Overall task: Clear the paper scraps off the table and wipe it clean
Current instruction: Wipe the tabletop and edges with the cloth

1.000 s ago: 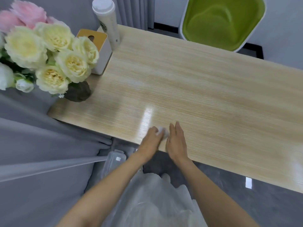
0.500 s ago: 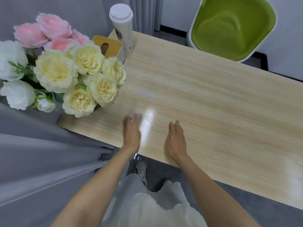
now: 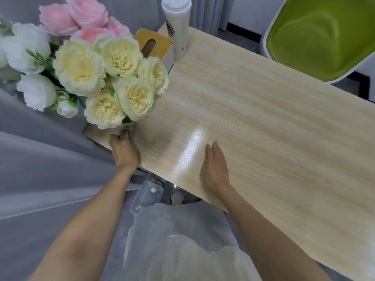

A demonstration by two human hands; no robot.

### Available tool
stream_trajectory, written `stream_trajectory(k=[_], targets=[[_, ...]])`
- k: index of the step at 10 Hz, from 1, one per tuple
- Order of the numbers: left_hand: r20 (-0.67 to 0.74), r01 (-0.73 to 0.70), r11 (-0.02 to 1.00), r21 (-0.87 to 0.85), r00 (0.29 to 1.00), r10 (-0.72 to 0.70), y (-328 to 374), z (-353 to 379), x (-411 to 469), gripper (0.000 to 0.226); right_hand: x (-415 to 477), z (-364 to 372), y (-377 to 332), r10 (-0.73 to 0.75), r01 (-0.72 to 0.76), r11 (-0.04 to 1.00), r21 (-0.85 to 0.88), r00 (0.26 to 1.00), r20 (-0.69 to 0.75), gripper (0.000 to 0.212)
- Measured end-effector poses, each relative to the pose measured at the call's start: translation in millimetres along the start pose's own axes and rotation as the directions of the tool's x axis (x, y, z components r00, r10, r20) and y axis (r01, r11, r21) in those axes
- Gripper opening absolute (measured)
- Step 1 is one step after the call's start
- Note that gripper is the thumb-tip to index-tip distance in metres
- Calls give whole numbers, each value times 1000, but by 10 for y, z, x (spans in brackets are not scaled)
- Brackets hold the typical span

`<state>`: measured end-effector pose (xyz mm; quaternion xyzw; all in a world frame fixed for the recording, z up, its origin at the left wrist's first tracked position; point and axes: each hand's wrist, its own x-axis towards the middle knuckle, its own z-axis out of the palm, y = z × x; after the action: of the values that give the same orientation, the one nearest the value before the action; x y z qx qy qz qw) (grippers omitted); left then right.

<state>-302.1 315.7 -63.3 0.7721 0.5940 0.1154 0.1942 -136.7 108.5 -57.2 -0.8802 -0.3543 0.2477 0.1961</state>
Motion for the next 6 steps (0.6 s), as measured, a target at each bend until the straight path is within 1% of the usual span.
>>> stream_trajectory(k=[1, 2, 3, 4, 5, 6], targets=[[48, 62, 975, -214, 997, -53, 508, 201, -544, 10, -42, -1, 99, -24, 25, 999, -25, 999, 28, 53], [273, -167, 963, -210, 936, 221, 874, 405, -1228, 31, -20, -14, 133, -39, 41, 999, -34, 998, 47, 53], [383, -429, 894, -126, 810, 443, 757, 453, -1226, 47, 4, -18, 164, -51, 56, 997, -53, 995, 81, 54], [281, -497, 868, 12, 835, 474, 388, 270, -688, 29, 6, -21, 220, -103, 110, 989, -96, 992, 78, 53], [44, -17, 998, -68, 999, 20, 201, 229, -437, 22, -33, -78, 269, -108, 111, 994, -23, 990, 96, 52], [-115, 301, 949, -90, 944, -310, 625, 87, -523, 22, -84, -139, 388, -106, 110, 993, -37, 990, 93, 52]])
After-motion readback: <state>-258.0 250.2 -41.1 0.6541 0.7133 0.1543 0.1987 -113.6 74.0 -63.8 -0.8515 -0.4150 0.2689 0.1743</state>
